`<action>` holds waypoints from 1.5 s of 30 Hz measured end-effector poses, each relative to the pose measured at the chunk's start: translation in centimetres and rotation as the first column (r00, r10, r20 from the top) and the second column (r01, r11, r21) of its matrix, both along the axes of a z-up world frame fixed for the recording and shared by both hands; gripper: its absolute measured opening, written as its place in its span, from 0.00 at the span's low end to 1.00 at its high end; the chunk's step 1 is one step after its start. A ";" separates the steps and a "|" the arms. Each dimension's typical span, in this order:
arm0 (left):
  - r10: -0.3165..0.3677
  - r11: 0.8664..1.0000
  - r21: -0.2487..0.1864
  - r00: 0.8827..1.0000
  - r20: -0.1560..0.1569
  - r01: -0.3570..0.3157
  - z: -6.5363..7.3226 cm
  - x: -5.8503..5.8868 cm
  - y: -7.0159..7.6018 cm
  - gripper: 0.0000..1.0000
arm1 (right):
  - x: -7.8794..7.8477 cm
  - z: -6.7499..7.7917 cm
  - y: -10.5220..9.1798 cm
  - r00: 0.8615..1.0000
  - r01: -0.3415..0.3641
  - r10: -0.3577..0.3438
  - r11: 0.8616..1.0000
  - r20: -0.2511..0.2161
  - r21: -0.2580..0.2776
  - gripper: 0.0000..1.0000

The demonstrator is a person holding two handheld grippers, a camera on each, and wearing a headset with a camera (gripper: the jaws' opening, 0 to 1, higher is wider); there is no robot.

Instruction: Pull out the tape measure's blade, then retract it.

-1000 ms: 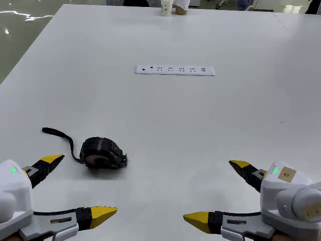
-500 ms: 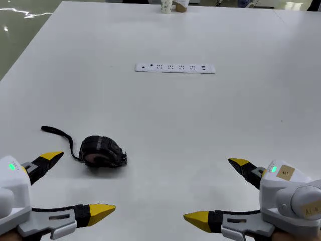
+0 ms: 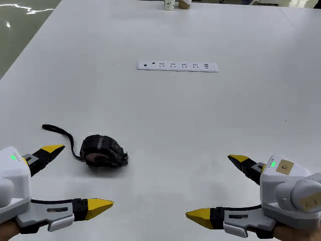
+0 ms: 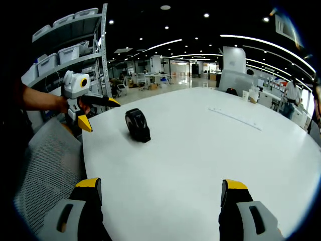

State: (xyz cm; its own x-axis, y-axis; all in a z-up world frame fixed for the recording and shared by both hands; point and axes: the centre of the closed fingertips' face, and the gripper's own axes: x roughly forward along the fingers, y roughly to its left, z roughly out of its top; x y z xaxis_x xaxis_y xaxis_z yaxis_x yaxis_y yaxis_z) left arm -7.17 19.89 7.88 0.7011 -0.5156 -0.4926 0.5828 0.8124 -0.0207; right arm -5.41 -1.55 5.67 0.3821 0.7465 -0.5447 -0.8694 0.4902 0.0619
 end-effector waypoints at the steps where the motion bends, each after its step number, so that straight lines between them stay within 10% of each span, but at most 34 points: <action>1: -0.005 1.000 0.006 1.000 0.000 0.005 0.0 0.1 0.1 0.99 | 0.1 -0.1 0.0 1.000 -0.007 0.007 1.000 0.000 -0.002 0.99; 31: -0.165 0.982 0.085 0.985 -0.048 0.168 -0.7 3.2 1.0 0.88 | 2.0 -1.3 2.7 0.974 -0.224 0.224 0.974 0.004 -0.038 0.82; 45: -0.274 0.949 0.136 0.958 -0.086 0.283 -1.4 4.3 1.1 0.72 | 3.0 -2.0 4.9 0.943 -0.332 0.333 0.942 0.016 -0.049 0.71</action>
State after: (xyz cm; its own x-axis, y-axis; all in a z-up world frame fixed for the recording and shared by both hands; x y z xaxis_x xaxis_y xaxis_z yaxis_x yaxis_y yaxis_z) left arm -2.83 20.95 6.53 0.5040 -0.6052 -0.6163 0.7875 0.6150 0.0401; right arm -2.36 3.38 3.71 0.1300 0.8083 -0.5743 -0.9843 0.1750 0.0235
